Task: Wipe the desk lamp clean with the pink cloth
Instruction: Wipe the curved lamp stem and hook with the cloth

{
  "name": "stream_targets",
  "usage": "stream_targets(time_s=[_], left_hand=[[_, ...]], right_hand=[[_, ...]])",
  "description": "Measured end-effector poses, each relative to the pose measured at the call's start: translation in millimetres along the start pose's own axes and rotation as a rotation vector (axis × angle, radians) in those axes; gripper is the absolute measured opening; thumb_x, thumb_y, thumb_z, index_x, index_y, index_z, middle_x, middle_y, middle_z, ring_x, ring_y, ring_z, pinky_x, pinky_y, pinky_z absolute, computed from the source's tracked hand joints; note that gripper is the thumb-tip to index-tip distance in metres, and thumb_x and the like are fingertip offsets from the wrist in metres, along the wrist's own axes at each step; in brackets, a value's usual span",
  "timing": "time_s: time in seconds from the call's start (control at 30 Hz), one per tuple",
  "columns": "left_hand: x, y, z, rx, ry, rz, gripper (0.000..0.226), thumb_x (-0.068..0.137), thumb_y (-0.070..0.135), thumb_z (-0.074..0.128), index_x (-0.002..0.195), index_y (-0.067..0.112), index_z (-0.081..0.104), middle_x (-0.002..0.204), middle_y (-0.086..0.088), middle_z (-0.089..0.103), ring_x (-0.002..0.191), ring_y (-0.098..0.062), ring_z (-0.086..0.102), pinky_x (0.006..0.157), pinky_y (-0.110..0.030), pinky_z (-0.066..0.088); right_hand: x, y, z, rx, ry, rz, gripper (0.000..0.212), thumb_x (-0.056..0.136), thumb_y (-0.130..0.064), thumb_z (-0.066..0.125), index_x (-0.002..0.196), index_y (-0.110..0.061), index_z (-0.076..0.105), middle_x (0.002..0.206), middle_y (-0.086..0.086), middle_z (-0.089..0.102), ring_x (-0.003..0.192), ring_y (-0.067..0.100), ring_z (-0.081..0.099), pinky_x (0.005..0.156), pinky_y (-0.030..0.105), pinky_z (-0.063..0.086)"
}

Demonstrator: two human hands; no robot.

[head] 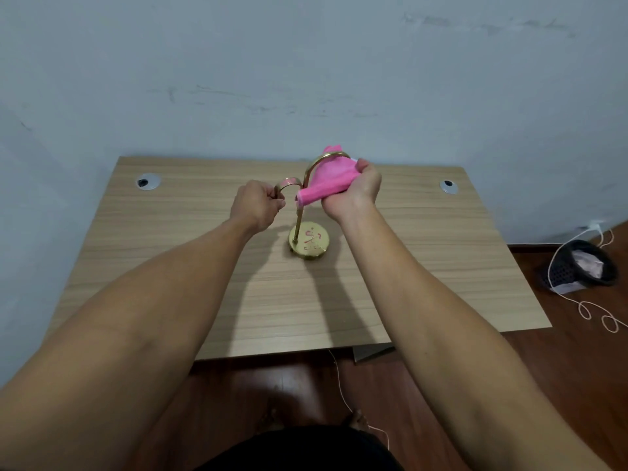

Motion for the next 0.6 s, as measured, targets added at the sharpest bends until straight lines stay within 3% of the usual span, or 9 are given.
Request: stream_targets(time_s=[0.1,0.2,0.27,0.33,0.37,0.4,0.5,0.6], left_hand=[[0,-1,0,0.030,0.021,-0.014,0.013,0.080,0.025,0.076,0.068,0.023,0.072,0.059,0.005,0.063,0.061,-0.017,0.057,0.065,-0.031,0.050],[-2,-1,-1,0.037,0.026,-0.014,0.008,0.081,0.024,0.074,0.073,0.023,0.074,0.070,0.000,0.073,0.074,-0.022,0.069,0.072,-0.037,0.057],[-2,-2,-1,0.030,0.028,-0.023,0.012,0.081,0.025,0.075,0.069,0.024,0.072,0.070,-0.003,0.073,0.072,-0.022,0.070,0.073,-0.039,0.058],[-3,-3,-1,0.024,0.024,-0.037,0.013,0.081,0.027,0.075,0.069,0.023,0.071,0.070,-0.005,0.073,0.068,-0.021,0.067,0.073,-0.041,0.059],[-2,-4,-1,0.019,0.019,-0.045,0.012,0.080,0.028,0.075,0.071,0.021,0.073,0.070,-0.005,0.073,0.069,-0.022,0.068,0.073,-0.041,0.059],[-2,-4,-1,0.011,0.014,-0.052,0.012,0.078,0.030,0.075,0.072,0.019,0.074,0.071,-0.004,0.074,0.072,-0.024,0.070,0.074,-0.042,0.059],[-1,-5,-1,-0.004,-0.009,-0.057,0.015,0.074,0.035,0.072,0.074,0.020,0.075,0.071,-0.003,0.074,0.078,-0.027,0.071,0.076,-0.044,0.059],[0,-4,-2,-0.013,-0.023,-0.047,0.011,0.075,0.033,0.073,0.074,0.022,0.075,0.071,-0.003,0.074,0.078,-0.026,0.072,0.077,-0.044,0.059]], right_hand=[[-9,12,8,-0.052,-0.004,-0.002,0.027,0.094,-0.023,0.045,0.110,-0.010,0.062,0.107,0.013,0.071,0.092,0.028,0.064,0.069,0.033,0.053],[-8,37,10,-0.163,-0.138,-0.098,0.036,0.087,-0.023,0.046,0.109,-0.008,0.070,0.127,0.015,0.074,0.120,0.025,0.068,0.083,0.036,0.055],[-5,49,3,-0.348,-0.182,-0.176,0.042,0.085,-0.026,0.048,0.110,-0.007,0.076,0.123,0.010,0.076,0.121,0.020,0.067,0.092,0.031,0.056],[-4,55,-8,-0.574,-0.160,-0.225,0.041,0.097,-0.024,0.044,0.114,-0.008,0.077,0.115,0.006,0.077,0.103,0.017,0.067,0.068,0.015,0.055],[-3,57,-13,-0.644,-0.141,-0.223,0.041,0.100,-0.022,0.041,0.114,-0.010,0.078,0.114,0.005,0.077,0.098,0.016,0.064,0.058,0.013,0.052],[2,57,-20,-0.678,-0.106,-0.221,0.040,0.101,-0.021,0.041,0.110,-0.011,0.079,0.109,0.005,0.076,0.096,0.017,0.061,0.059,0.015,0.050],[2,53,-33,-0.592,0.119,-0.209,0.028,0.095,-0.023,0.047,0.093,-0.015,0.074,0.103,0.006,0.070,0.105,0.028,0.064,0.088,0.036,0.053],[-11,46,-37,-0.394,0.258,-0.461,0.025,0.090,-0.031,0.046,0.092,-0.019,0.069,0.106,0.007,0.070,0.108,0.032,0.066,0.094,0.046,0.055]])
Point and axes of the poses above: each hand's wrist, its own x-axis towards the middle knuckle, its own z-axis out of the palm, y = z × x, the point moved 2 cm from there along x, towards the middle knuckle
